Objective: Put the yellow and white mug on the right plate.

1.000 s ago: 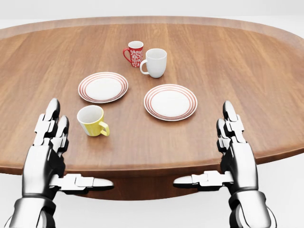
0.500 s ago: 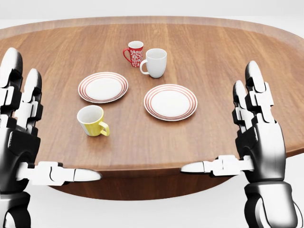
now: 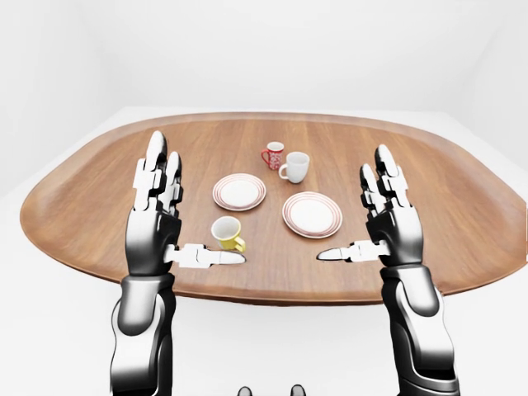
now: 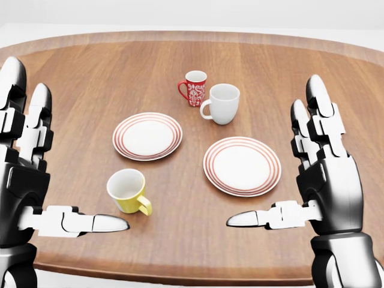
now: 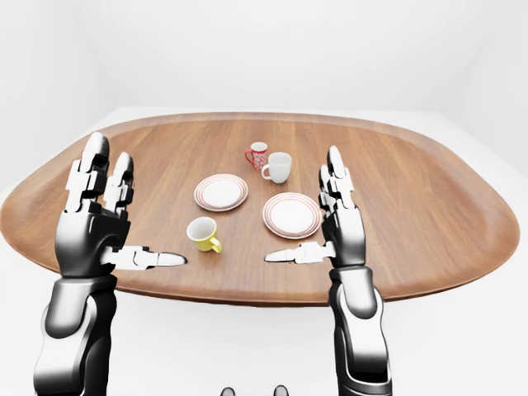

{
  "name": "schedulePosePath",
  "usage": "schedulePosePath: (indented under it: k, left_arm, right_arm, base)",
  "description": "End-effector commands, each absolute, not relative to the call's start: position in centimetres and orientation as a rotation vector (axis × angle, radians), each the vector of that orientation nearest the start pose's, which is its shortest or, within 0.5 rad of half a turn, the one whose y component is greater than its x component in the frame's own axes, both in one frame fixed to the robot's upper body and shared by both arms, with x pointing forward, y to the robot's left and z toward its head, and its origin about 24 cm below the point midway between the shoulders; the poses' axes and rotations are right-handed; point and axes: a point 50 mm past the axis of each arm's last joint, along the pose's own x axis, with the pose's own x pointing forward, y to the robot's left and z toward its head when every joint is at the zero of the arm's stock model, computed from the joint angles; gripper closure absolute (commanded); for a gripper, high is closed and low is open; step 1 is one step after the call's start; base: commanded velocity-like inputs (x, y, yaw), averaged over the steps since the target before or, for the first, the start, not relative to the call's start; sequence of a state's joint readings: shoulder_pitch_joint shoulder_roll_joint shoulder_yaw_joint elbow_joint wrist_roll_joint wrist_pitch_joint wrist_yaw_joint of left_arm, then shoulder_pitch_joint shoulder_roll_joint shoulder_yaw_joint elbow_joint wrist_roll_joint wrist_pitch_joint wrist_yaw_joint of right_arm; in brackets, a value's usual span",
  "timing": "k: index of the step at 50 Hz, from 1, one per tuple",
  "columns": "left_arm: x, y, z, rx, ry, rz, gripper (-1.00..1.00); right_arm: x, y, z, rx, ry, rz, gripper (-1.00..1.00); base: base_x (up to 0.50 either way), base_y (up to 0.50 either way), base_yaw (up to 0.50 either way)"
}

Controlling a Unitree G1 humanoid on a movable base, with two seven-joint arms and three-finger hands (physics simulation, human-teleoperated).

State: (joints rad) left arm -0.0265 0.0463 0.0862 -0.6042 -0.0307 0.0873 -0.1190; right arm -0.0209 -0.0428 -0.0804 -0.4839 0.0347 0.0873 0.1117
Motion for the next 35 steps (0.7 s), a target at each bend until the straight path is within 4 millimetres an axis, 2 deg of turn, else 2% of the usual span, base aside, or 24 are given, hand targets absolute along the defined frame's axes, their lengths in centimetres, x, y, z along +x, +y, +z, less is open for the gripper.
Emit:
schedulePosePath:
  k: [1, 17, 21, 25, 35]
  left_arm:
    - [22.3, 16.2, 17.5, 0.067, -0.538, -0.064, -1.0]
    - [22.3, 16.2, 17.5, 0.065, -0.541, -0.067, -1.0]
    - [22.3, 16.1, 17.5, 0.065, -0.539, -0.07, -1.0]
    - [22.1, 16.1, 17.7, 0.065, -0.549, -0.071, -1.0]
    - [22.0, 16.0, 17.7, 0.066, -0.553, -0.074, -1.0]
  right_arm:
    - [23.6, -16.5, 14.8, -0.042, -0.411, 0.058, -1.0]
    - [23.9, -16.4, 14.1, -0.048, -0.379, 0.049, -1.0]
    - [24.3, -16.4, 13.8, -0.068, -0.363, 0.035, -1.0]
    - [23.5, -16.6, 14.9, 0.01, -0.42, 0.055, -1.0]
    - [23.6, -16.5, 14.7, 0.002, -0.412, 0.056, -1.0]
  base:
    - [0.21, 0.02, 0.5]
    - [0.17, 0.03, 0.5]
    - [0.0, 0.0, 0.0]
    - [0.06, 0.02, 0.0]
    - [0.48, 0.15, 0.0]
